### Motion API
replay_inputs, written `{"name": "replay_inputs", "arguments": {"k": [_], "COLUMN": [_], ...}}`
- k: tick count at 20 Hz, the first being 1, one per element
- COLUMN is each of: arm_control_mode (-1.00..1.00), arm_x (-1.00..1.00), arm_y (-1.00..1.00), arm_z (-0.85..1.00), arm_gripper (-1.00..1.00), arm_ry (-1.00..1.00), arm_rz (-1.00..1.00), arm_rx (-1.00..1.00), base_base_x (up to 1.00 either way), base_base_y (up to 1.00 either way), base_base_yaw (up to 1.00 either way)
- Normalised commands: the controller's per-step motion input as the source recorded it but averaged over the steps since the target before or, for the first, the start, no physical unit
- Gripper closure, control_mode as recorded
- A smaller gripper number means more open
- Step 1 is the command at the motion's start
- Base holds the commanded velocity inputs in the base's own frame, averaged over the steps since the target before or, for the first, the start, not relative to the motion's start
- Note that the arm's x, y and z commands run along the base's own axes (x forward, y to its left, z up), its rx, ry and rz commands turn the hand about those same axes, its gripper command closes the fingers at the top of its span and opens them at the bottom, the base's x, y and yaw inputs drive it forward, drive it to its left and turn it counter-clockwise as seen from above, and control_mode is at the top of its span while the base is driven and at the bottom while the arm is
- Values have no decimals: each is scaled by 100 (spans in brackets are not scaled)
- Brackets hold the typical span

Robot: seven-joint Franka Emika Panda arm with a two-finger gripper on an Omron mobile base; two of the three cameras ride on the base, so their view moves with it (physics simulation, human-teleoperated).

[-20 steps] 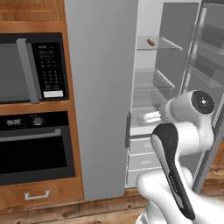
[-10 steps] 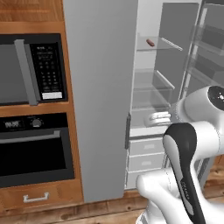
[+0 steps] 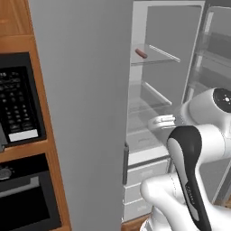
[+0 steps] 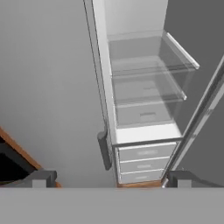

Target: Move the hot dog bun to the plate on the dining table and place the condiment next to that plate. Then navigate to the fridge and take the sausage and place it on the plate as well.

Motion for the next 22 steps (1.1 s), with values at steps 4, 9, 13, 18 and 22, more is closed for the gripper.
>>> {"name": "replay_inputs", "arguments": {"k": [4, 9, 13, 18, 22], "arm_control_mode": [100, 100, 100, 100, -100], "arm_x": [0, 0, 0, 0, 18], "arm_y": [0, 0, 0, 0, -11], "arm_z": [0, 0, 0, 0, 19], "arm_gripper": [-100, -100, -100, -100, -100], "arm_ry": [0, 0, 0, 0, -4], "arm_rz": [0, 0, 0, 0, 2], "arm_rx": [0, 0, 0, 0, -3], "base_base_x": [44, 56, 58, 71, 28], "base_base_y": [-13, -22, -44, -31, -13], "base_base_yaw": [-38, -25, -2, 3, 2]}}
